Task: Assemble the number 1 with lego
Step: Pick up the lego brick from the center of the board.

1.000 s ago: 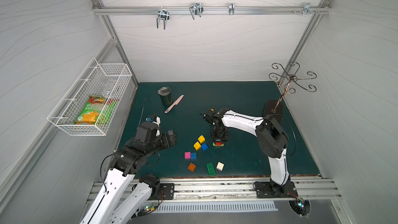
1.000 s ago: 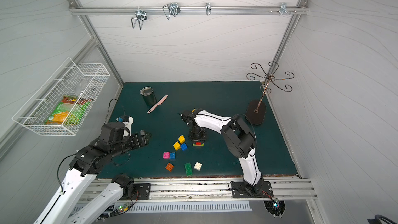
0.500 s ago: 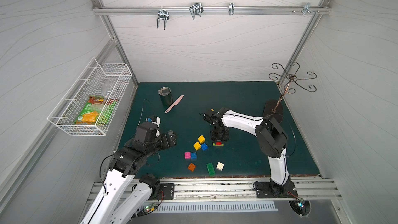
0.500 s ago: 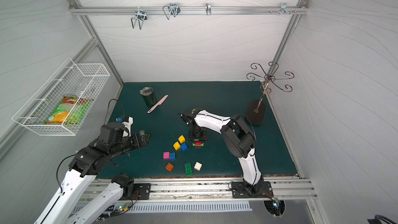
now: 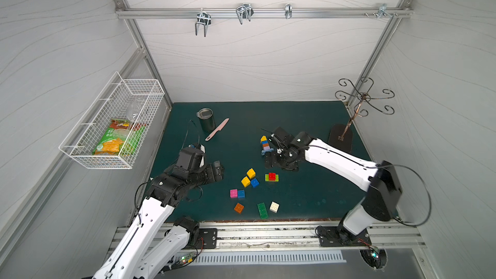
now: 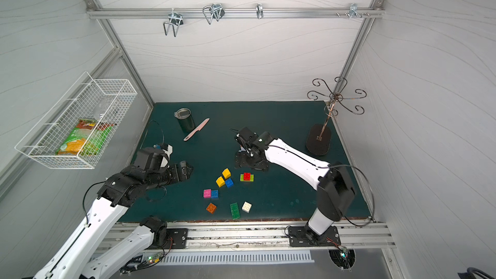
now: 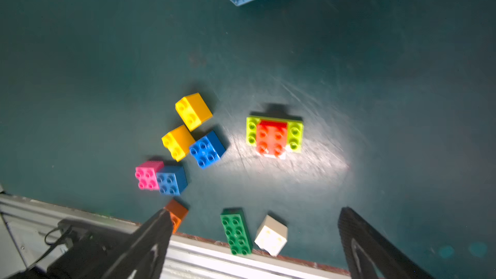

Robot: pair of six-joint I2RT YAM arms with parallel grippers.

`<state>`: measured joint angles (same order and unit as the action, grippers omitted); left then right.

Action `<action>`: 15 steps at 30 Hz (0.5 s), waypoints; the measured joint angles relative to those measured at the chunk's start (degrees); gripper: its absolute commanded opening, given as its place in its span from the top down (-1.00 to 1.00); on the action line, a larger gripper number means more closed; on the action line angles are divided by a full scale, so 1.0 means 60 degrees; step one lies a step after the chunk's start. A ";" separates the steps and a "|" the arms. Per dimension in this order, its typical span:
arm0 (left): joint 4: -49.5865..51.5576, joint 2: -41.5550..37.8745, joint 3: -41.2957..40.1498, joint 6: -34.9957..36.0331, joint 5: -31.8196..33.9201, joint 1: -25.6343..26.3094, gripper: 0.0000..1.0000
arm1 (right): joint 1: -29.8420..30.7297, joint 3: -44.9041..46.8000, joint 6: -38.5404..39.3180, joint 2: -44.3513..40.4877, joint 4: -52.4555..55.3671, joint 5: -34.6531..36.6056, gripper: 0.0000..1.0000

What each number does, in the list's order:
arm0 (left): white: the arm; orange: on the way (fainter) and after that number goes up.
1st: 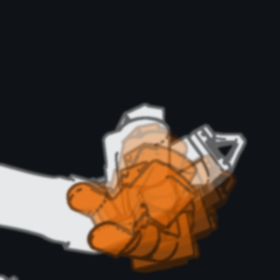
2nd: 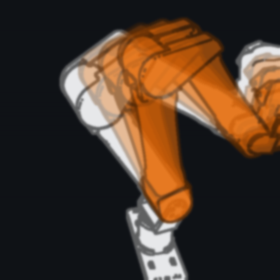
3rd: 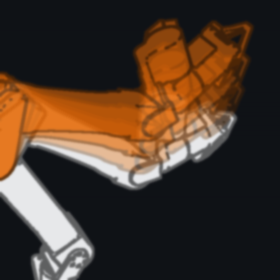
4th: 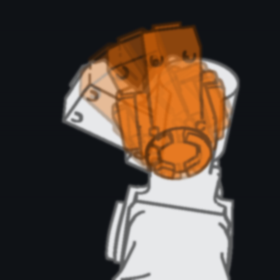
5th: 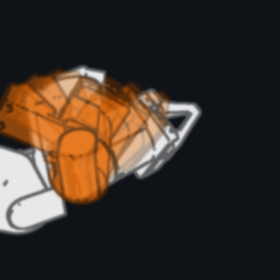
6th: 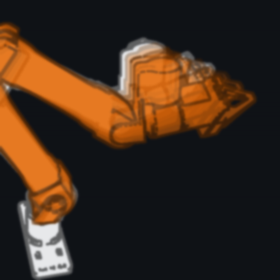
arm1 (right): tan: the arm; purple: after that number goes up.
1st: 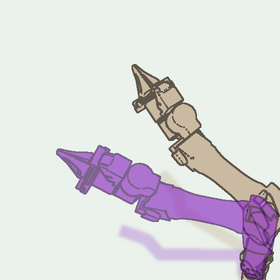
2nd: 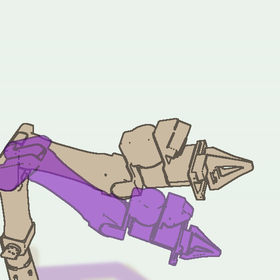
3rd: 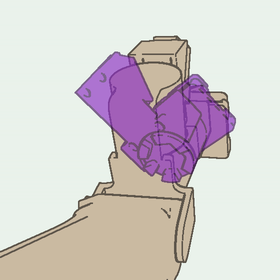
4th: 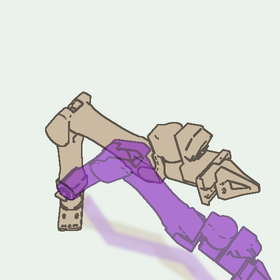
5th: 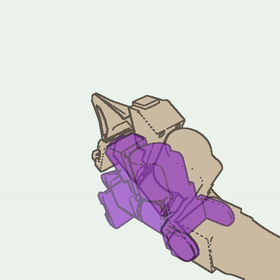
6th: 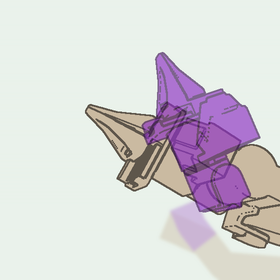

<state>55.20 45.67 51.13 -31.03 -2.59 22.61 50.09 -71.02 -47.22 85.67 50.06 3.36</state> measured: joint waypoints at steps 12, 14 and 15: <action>0.0087 0.1213 -0.1501 -0.2404 0.0368 0.1847 -0.61 | 0.0204 0.5818 -0.1049 -0.2922 -0.3942 -0.0426 -0.89; 0.0066 0.1519 -0.1530 -0.2907 0.0725 0.2776 -0.62 | 0.0488 0.5810 -0.0984 -0.3217 -0.4462 -0.0299 -0.88; 0.0047 0.1650 -0.1530 -0.3136 0.0863 0.3209 -0.62 | 0.0576 0.5810 -0.0969 -0.3344 -0.4688 -0.0270 -0.88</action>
<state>55.48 55.57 41.95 -49.84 2.59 41.87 53.54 -36.16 -53.04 65.60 21.93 1.74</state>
